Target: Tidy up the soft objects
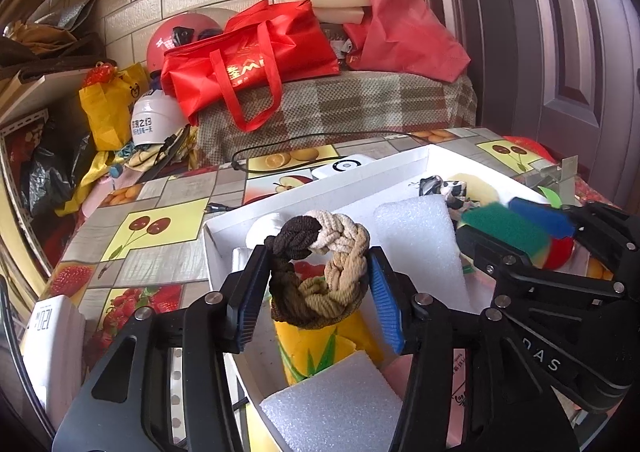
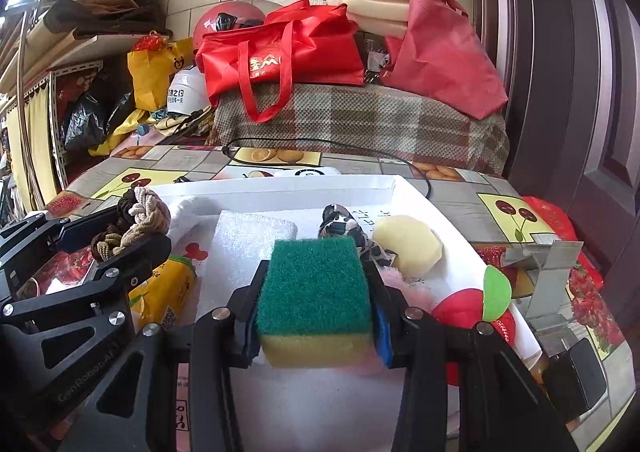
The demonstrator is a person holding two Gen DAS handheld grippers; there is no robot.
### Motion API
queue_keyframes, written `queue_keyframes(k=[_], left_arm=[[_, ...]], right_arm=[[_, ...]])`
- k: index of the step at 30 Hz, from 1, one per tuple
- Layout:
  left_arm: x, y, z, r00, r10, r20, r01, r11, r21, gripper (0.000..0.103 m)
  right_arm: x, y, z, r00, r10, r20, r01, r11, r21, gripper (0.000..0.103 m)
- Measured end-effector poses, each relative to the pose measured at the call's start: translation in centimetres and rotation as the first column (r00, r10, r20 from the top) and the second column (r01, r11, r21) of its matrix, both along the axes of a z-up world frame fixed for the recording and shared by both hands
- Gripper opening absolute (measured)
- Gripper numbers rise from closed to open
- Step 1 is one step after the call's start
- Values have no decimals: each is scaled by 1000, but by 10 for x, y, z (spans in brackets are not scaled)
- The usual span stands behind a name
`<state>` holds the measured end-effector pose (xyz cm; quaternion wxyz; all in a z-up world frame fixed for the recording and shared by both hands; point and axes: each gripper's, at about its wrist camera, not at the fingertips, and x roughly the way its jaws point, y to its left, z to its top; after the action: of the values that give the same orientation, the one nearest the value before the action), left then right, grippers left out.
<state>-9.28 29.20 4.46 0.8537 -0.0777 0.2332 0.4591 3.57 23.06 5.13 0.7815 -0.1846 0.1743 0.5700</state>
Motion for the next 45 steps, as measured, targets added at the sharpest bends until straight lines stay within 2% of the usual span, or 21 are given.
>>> queue_keyframes(k=[1,3,5,7,12,14,16,18,30,45], left_arm=[[-2,1,0,1000,17,6,-17,1000,0,54],[-9,2,1,998,61,33,-62,998,4,67],[-15,2,2,995,86,56,-87,996,6,92],[-16,1,2,993,100,58,-101,995,16,98],[-20,-3,3,992,103,70,-106,994,38,99],[-24,-5,5,990,111,88,-116,992,50,103],[-30,-10,7,986,113,120,-122,990,68,103],[-36,-15,8,984,108,141,-120,990,76,103],[-53,-59,12,984,96,148,-111,989,100,103],[-79,-112,12,984,57,170,-74,993,90,103]], right_arm=[[1,0,0,1000,-17,-1,17,1000,0,58],[8,-2,0,998,-60,-23,60,998,3,81],[15,-6,1,996,-73,-58,74,997,19,85],[17,-8,2,994,-88,-65,90,995,29,85],[15,-11,3,993,-110,-44,111,993,41,86],[13,-14,4,993,-116,-33,118,991,57,87],[12,-18,6,992,-127,-22,129,988,83,92],[11,-24,8,989,-147,-20,148,984,103,103],[-2,-60,9,989,-149,-13,150,981,121,103],[-20,-115,6,988,-147,-36,150,982,114,103]])
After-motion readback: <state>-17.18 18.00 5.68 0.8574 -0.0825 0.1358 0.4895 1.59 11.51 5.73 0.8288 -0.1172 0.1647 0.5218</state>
